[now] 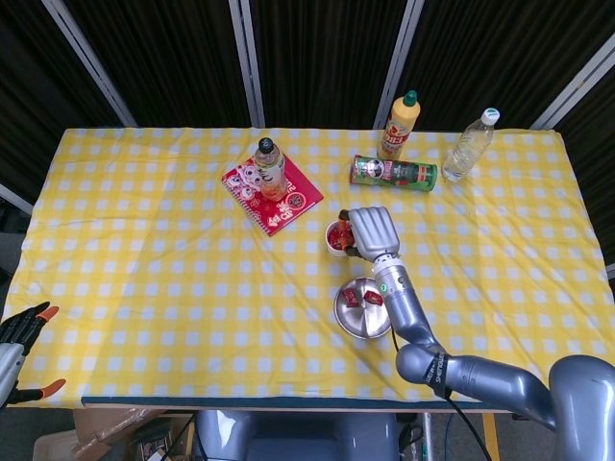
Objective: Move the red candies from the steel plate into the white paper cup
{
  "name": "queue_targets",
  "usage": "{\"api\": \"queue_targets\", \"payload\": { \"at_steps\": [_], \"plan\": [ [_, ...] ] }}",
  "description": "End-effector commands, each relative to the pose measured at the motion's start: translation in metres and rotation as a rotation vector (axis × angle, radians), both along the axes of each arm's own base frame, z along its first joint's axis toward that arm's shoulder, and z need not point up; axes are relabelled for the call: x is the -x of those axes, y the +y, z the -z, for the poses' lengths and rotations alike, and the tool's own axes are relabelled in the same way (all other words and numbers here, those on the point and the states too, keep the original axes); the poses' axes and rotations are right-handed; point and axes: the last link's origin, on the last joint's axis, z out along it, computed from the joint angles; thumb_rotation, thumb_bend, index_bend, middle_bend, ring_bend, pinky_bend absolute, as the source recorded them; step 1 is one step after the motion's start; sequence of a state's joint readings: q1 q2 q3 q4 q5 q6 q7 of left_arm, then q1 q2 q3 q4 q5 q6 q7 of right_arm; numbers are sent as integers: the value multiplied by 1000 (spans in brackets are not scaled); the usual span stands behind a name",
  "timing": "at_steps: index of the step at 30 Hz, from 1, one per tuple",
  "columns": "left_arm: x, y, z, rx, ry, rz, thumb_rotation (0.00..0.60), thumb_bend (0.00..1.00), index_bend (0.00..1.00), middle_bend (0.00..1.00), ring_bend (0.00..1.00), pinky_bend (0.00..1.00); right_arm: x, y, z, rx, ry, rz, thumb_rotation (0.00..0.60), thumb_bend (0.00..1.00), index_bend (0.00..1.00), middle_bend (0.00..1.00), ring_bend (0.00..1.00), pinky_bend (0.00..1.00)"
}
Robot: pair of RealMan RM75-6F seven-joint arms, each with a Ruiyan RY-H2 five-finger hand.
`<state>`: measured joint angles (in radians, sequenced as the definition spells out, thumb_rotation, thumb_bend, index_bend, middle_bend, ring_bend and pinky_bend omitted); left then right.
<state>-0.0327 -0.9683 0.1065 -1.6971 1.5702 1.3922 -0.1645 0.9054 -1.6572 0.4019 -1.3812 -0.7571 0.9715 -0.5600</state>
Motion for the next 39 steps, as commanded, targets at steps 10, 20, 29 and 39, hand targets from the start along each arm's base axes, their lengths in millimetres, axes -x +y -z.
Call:
{"api": "queue_targets", "payload": {
  "at_steps": [10, 20, 29, 39],
  "plan": [
    [0, 1, 0, 9, -5, -7, 600, 71, 0, 0, 0, 0, 12, -18, 23, -35, -2, 60, 600, 560, 600, 789, 831, 990],
    [0, 1, -1, 6, -5, -5, 600, 71, 0, 0, 0, 0, 7, -14, 24, -36, -9, 50, 600, 502, 364, 789, 831, 990],
    [-1, 1, -1, 2, -6, 0, 600, 72, 0, 0, 0, 0, -5, -4, 3, 8, -29, 1, 600, 478, 311, 789, 831, 990],
    [-1, 0, -1, -5, -6, 5, 600, 71, 0, 0, 0, 0, 0, 32, -20, 9, -37, -19, 600, 460, 311, 789, 831, 989]
  ]
}}
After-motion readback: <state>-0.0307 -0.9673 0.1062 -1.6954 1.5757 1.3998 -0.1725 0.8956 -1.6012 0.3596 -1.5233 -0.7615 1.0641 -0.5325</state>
